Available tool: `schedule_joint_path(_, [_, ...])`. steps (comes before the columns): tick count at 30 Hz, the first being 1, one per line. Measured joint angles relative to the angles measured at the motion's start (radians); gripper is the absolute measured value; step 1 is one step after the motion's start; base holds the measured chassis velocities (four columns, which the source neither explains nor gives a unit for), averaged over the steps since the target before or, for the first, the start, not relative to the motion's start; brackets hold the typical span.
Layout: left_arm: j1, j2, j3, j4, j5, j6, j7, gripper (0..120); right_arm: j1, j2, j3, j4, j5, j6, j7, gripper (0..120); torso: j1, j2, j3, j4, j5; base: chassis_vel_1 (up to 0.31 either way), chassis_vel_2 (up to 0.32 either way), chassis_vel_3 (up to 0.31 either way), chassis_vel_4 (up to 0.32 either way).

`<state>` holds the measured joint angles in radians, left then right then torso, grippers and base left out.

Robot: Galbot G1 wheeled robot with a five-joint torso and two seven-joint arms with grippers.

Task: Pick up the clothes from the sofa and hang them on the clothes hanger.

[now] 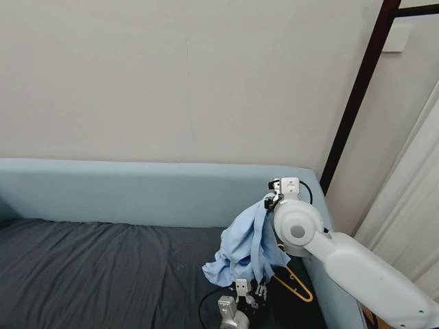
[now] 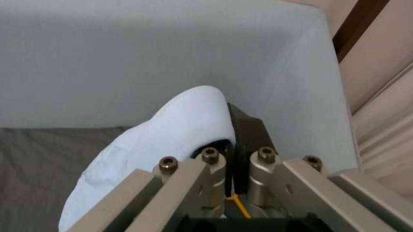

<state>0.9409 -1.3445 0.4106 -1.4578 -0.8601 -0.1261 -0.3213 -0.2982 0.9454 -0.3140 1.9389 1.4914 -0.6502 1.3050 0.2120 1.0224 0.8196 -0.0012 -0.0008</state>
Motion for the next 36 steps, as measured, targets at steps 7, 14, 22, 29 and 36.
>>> schedule_joint_path(7, [0.008, 0.022, -0.03, -0.036, 0.011, 0.0, -0.006, 0, -0.022, -0.007, 0.008, 0.017, 0.0, 0.0, -0.005, 0, 0.0, 0.0, 0.0, -0.0001, -0.0001, 0.0, 0.0, 0.0, 0.0])
schedule_joint_path(14, [0.005, 0.086, -0.084, -0.129, 0.01, -0.001, -0.015, 0, -0.034, -0.019, 0.006, 0.023, -0.019, -0.008, -0.022, 0, 0.0, 0.0, 0.0, -0.0001, -0.0003, 0.0, 0.0, 0.0, 0.0])
schedule_joint_path(22, [-0.103, 0.377, -0.194, -0.366, -0.098, 0.021, -0.047, 0, 0.071, 0.005, -0.025, 0.001, 0.006, -0.015, -0.046, 0, 0.0, 0.0, 0.0, 0.0003, -0.0003, 0.0, 0.0, 0.0, 0.0])
schedule_joint_path(29, [-0.258, 0.587, -0.261, -0.512, -0.258, 0.079, -0.073, 0, 0.205, 0.025, -0.071, -0.017, 0.075, -0.032, -0.046, 0, 0.0, 0.0, 0.0, 0.0, -0.0006, 0.0, 0.0, 0.0, 0.0])
schedule_joint_path(36, [-0.484, 0.734, -0.227, -0.545, -0.412, 0.139, -0.085, 0, 0.358, 0.039, -0.11, -0.065, 0.117, -0.047, -0.072, 0, 0.0, 0.0, 0.0, -0.0001, -0.0006, 0.0, 0.0, 0.0, 0.0])
